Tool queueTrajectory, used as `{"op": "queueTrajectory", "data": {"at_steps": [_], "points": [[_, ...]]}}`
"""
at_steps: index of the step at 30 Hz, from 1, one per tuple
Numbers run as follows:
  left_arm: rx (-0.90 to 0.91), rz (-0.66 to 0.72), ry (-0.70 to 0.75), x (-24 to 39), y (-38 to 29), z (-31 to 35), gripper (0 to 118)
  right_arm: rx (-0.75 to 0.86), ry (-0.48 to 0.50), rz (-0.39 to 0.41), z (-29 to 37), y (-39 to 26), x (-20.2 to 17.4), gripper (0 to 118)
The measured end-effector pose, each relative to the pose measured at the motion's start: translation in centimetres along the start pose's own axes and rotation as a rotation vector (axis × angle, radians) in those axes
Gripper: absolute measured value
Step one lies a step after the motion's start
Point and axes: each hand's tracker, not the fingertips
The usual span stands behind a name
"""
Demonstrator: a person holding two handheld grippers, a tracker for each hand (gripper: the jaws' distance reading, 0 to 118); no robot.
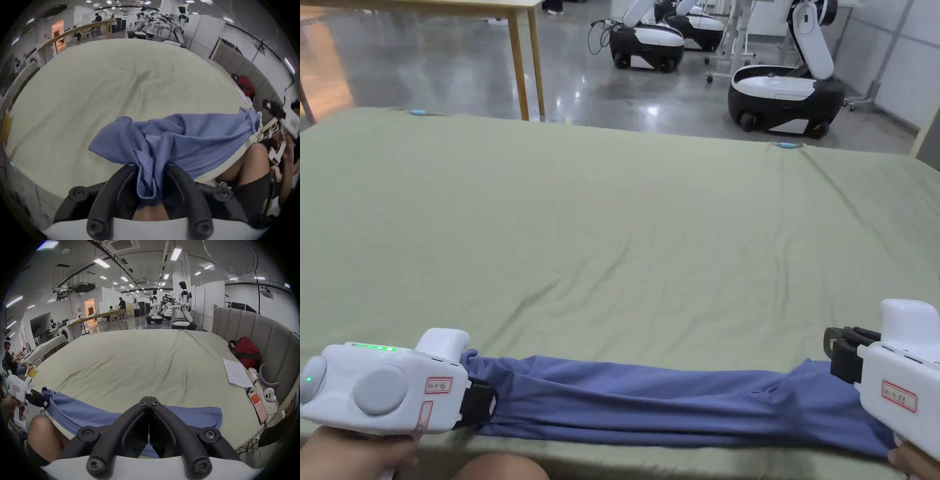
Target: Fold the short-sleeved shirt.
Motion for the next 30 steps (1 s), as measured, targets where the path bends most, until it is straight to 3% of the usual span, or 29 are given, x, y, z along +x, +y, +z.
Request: {"op": "queueTrajectory", "data": {"at_steps": [6,8,15,19,22,30], "points": [[0.011,0.053,-0.056,-2.1,1.5,2.2,19,-0.001,-0.013,-0.003,0.3,0.0,1.0,2],[0.04,0.0,0.015,-2.9,2.4,4.1,19,0.004,-0.017,-0.011,0.5,0.1,1.2,2],[-0.006,0.011,0.167,-7.9,2.5,7.0,19,0.022,-0.013,-0.012,0.8,0.4,0.9,2],[0.06,0.021,0.145,-6.4,3.4,8.2,19,0.019,-0.005,-0.009,0.5,0.4,0.6,2],[0.087,-0.134,0.176,-1.7,5.1,9.6,19,0.015,-0.001,0.003,0.6,0.5,0.2,2],[0.047,-0.462,0.092,10.6,7.8,8.3,19,0.029,-0.016,0.003,2.0,0.9,0.6,2]]}}
